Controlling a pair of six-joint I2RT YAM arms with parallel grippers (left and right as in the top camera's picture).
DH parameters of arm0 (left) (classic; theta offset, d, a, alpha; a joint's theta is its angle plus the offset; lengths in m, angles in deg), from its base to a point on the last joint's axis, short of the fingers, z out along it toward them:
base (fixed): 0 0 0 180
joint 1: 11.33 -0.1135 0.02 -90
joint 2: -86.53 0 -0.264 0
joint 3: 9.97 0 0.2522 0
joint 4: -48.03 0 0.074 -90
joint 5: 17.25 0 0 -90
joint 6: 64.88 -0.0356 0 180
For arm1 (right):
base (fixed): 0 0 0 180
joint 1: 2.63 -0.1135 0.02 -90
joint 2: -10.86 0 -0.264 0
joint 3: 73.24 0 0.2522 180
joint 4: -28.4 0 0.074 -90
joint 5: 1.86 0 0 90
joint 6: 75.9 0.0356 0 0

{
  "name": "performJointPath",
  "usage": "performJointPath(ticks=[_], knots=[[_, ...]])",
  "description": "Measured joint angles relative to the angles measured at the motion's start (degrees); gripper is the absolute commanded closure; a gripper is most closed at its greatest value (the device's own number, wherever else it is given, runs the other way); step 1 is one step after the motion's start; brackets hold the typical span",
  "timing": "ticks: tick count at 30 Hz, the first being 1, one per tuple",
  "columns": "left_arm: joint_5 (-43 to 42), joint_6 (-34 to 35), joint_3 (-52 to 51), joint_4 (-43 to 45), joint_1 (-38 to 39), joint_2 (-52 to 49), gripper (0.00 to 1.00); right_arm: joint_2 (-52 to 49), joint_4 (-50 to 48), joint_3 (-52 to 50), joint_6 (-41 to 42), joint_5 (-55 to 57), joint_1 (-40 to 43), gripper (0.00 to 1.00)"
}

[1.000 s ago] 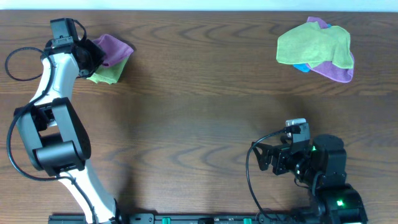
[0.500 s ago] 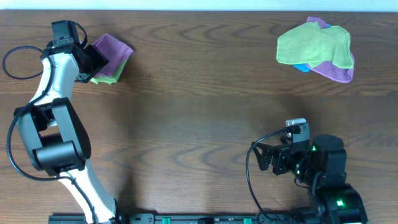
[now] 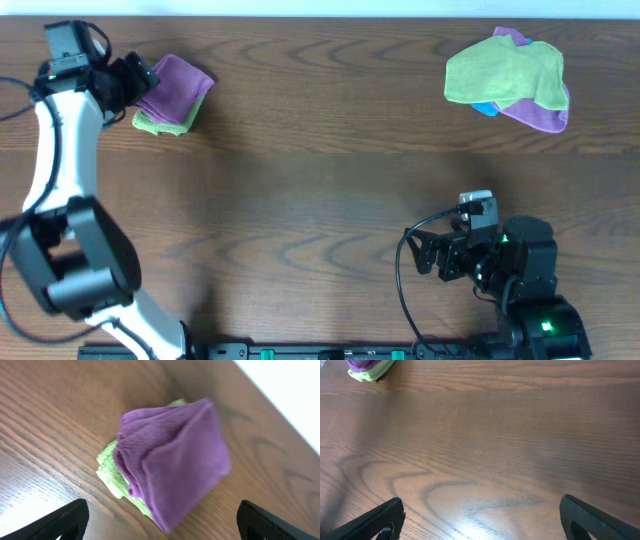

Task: Fold the cloth
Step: 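Place the purple cloth onto the green cloth with the left gripper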

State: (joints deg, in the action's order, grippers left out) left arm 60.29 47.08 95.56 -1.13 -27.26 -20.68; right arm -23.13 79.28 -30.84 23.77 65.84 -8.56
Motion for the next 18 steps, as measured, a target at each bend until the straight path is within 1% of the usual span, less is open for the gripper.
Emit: performJointPath(ticks=[5,10,11,12,13,14,15,17,18], knots=[[-2.0,-2.6,0.0,-2.5,0.0,4.5,0.05,0.0,0.0,0.0,0.0,0.0,0.0,0.01],[-3.5,-3.4,0.0,-3.1,0.0,5.0,0.05,0.0,0.0,0.0,0.0,0.0,0.0,0.01],[-3.9,-3.5,0.0,-2.8,0.0,5.0,0.02,0.0,0.0,0.0,0.0,0.0,0.0,0.01],[-4.2,-3.7,0.0,-2.3,0.1,5.0,0.07,0.0,0.0,0.0,0.0,0.0,0.0,0.01],[-4.7,-3.7,0.0,-1.6,0.2,4.9,0.17,0.0,0.0,0.0,0.0,0.0,0.0,0.01],[-5.3,-3.7,0.1,-0.5,0.3,4.4,0.32,0.0,0.0,0.0,0.0,0.0,0.0,0.01],[-5.8,-3.7,0.2,0.3,0.4,3.8,0.42,0.0,0.0,0.0,0.0,0.0,0.0,0.01],[-6.8,-3.7,0.5,2.2,0.7,1.4,0.69,0.0,0.0,0.0,0.0,0.0,0.0,0.01],[-6.9,-3.5,0.5,2.8,0.9,0.1,0.75,0.0,0.0,0.0,0.0,0.0,0.0,0.01]])
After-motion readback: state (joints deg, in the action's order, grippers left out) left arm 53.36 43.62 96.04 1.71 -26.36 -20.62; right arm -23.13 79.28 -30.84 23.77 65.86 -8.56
